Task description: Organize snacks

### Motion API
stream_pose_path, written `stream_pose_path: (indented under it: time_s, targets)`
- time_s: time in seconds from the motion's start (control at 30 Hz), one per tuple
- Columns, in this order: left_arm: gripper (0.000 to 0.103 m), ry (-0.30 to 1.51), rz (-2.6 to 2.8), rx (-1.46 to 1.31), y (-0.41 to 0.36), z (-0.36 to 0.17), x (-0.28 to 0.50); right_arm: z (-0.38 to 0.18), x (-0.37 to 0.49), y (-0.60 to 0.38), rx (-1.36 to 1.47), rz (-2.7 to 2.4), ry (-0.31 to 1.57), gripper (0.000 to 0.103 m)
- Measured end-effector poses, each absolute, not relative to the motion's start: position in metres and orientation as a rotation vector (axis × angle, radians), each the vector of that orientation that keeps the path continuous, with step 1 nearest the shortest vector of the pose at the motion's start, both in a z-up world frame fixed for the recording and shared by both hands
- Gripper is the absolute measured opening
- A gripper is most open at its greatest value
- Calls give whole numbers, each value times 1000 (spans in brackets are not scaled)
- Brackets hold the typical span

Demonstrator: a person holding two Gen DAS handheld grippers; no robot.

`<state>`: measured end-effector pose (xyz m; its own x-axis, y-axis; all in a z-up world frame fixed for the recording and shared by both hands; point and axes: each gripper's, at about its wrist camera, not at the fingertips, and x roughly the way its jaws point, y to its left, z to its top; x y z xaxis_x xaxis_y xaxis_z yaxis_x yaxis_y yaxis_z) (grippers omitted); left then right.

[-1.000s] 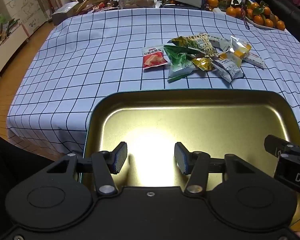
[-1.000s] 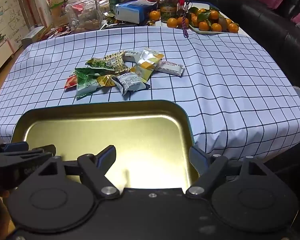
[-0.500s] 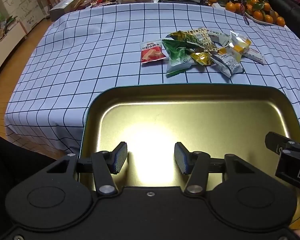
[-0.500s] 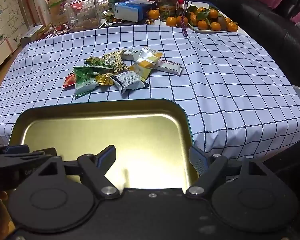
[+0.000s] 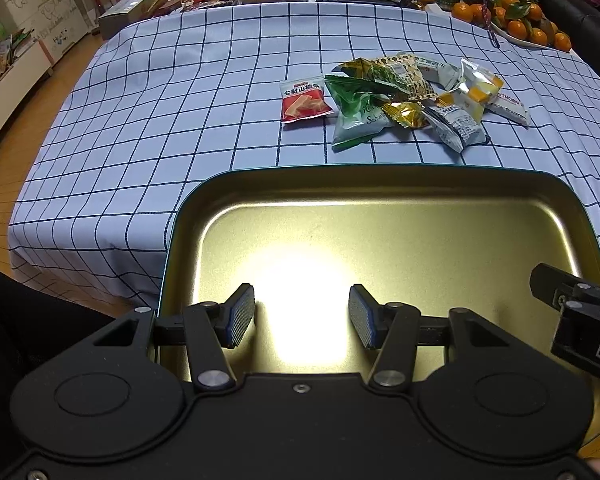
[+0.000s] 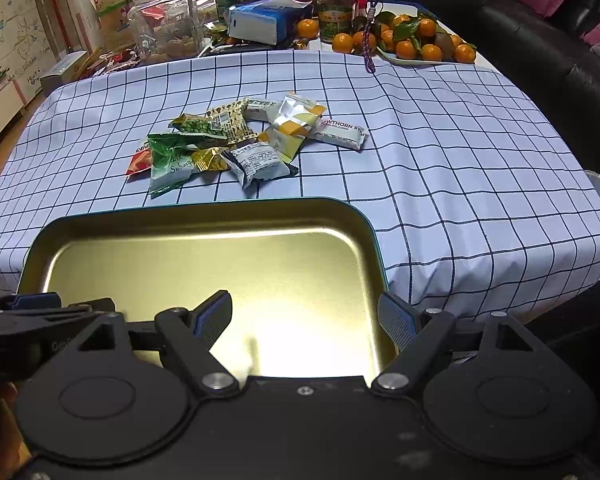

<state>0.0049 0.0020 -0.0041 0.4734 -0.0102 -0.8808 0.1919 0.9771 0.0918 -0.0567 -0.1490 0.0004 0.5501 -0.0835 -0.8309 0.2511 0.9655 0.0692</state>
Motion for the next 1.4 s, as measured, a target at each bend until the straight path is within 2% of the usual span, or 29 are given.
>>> stream_pose_path:
  time_s: [1.4]
  targets:
    - [58, 1076, -129, 187, -2, -6, 3, -2, -56, -147, 172, -191, 986, 84]
